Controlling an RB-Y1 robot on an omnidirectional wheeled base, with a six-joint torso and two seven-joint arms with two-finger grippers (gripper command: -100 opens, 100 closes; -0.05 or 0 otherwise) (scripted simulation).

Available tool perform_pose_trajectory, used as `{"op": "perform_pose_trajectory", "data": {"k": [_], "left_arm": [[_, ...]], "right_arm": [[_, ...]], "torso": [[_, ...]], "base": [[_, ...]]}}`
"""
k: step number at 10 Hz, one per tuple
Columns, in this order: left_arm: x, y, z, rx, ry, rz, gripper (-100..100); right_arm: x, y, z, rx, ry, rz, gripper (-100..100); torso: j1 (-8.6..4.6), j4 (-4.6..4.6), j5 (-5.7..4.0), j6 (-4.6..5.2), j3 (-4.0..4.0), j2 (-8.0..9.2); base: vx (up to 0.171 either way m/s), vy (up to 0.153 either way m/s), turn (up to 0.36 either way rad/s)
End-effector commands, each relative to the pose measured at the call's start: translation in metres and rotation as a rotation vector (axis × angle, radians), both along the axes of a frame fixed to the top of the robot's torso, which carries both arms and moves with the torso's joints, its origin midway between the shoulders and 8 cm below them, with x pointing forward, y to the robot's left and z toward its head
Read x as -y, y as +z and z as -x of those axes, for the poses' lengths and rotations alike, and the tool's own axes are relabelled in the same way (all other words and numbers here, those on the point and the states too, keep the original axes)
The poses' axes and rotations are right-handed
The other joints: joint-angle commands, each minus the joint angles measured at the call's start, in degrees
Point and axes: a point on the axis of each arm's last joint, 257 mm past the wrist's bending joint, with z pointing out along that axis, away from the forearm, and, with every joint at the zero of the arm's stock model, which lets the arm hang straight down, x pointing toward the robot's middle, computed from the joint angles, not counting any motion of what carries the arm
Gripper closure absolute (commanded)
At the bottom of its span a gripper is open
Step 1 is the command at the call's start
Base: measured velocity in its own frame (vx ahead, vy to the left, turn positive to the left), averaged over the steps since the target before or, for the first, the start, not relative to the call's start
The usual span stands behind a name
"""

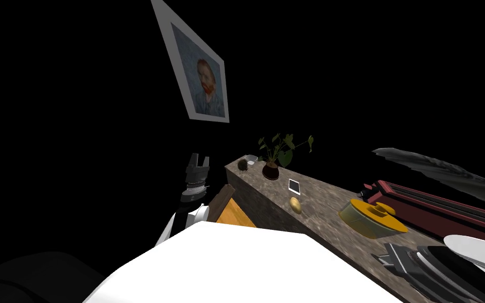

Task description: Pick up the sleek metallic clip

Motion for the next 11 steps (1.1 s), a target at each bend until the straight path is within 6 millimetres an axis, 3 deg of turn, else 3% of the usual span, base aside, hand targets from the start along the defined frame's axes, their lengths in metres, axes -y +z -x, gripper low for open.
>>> {"op": "perform_pose_trajectory", "data": {"k": [1, 11], "left_arm": [[0.0, 0.0, 0.0, 0.0, 0.0, 0.0, 0], [0.0, 0.0, 0.0, 0.0, 0.0, 0.0, 0]], "right_arm": [[0.004, 0.001, 0.001, -0.001, 0.017, -0.01, 100], [0.044, 0.018, 0.021, 0.011, 0.046, -0.013, 100]], "torso": [[0.0, 0.0, 0.0, 0.0, 0.0, 0.0], [0.02, -0.01, -0.01, 0.0, -0.01, -0.01]], "base": [[0.045, 0.054, -0.048], [0.04, 0.049, -0.043]]}}
